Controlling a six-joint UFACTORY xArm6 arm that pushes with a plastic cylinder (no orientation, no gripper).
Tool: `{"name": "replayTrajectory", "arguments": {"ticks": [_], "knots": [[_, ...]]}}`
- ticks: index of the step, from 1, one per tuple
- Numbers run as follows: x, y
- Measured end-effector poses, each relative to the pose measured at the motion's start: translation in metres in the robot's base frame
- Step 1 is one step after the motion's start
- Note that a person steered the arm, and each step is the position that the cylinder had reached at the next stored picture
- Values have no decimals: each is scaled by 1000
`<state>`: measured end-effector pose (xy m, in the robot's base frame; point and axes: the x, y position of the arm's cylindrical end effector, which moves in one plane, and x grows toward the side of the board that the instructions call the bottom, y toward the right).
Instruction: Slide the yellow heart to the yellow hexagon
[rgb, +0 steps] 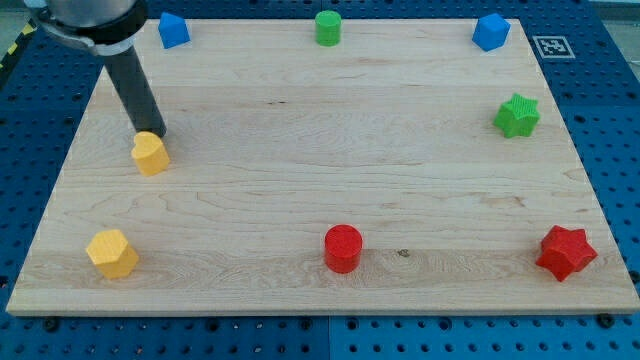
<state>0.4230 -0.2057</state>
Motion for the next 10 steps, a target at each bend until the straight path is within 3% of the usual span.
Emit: {"name": "replayTrajectory", "arguments": {"ticks": [3, 5, 10], "knots": [[68, 22], [82, 90], [81, 65]]}}
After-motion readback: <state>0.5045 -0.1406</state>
